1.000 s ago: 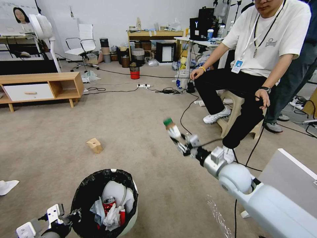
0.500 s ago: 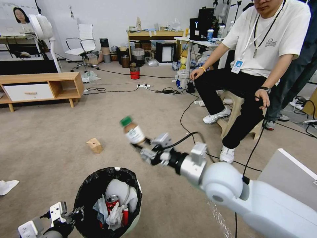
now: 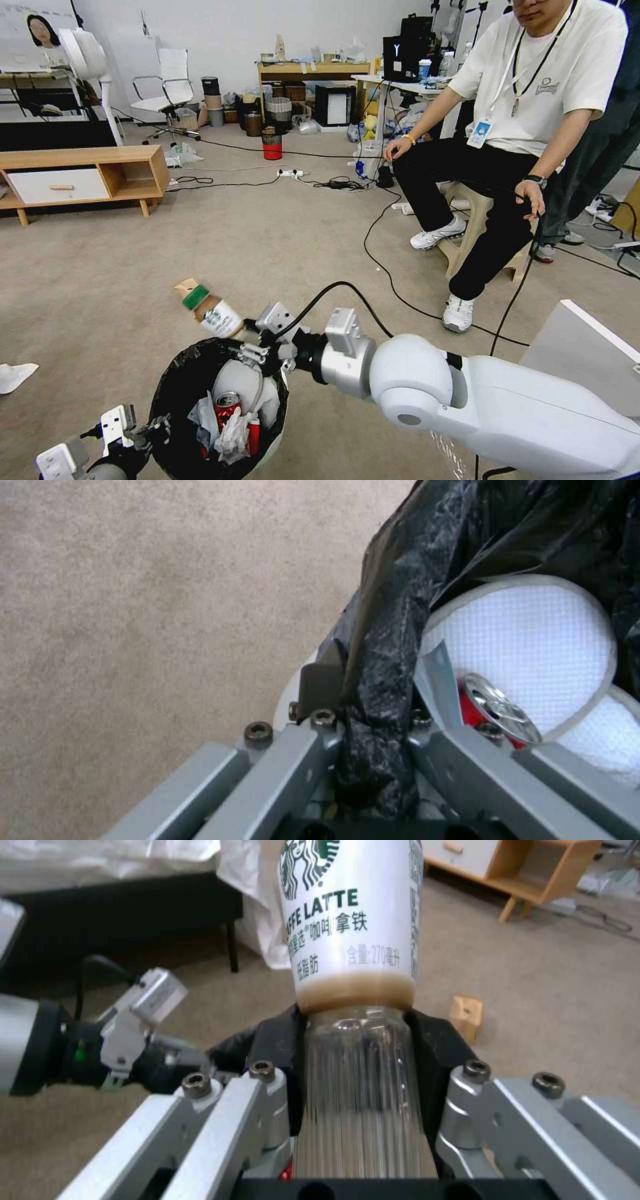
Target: Pick up the trash bin and place the garbage on the floor into it.
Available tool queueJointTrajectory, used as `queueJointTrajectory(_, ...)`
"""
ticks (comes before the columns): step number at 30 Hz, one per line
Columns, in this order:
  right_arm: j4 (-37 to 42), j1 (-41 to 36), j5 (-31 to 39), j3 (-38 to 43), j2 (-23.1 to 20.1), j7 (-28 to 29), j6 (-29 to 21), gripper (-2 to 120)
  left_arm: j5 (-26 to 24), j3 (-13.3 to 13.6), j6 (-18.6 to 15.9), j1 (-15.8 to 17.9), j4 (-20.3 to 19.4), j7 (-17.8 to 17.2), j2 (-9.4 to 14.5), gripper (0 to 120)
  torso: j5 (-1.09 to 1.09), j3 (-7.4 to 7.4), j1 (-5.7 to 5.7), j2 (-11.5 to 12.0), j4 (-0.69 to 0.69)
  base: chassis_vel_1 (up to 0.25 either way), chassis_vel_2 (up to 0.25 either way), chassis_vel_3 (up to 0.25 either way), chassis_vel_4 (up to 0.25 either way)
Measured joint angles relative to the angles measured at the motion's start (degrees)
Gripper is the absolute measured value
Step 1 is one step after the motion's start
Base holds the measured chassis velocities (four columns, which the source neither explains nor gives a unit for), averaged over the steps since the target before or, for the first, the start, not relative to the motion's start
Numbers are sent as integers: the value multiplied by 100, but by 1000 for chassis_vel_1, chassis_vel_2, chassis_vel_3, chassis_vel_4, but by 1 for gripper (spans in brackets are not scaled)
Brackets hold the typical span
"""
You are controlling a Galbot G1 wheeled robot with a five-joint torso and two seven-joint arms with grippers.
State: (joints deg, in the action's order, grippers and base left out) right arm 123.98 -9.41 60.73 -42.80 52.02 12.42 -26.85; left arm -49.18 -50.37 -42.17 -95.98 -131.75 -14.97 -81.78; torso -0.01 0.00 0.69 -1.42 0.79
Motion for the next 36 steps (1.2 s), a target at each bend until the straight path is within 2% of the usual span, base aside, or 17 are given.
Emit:
queueJointTrajectory(11, -483, 34, 94, -499, 436, 291, -397, 29, -25, 4, 1, 79, 21, 0, -12, 2, 1, 0, 0, 0, 0, 0, 0, 0, 0)
queueJointTrajectory(36, -1145, -213, -217, -808, 833, 330, -380, 28, -91, 5, 4, 188, 107, -7, -7, 2, 1, 0, 0, 1, 0, 0, 0, 0, 0)
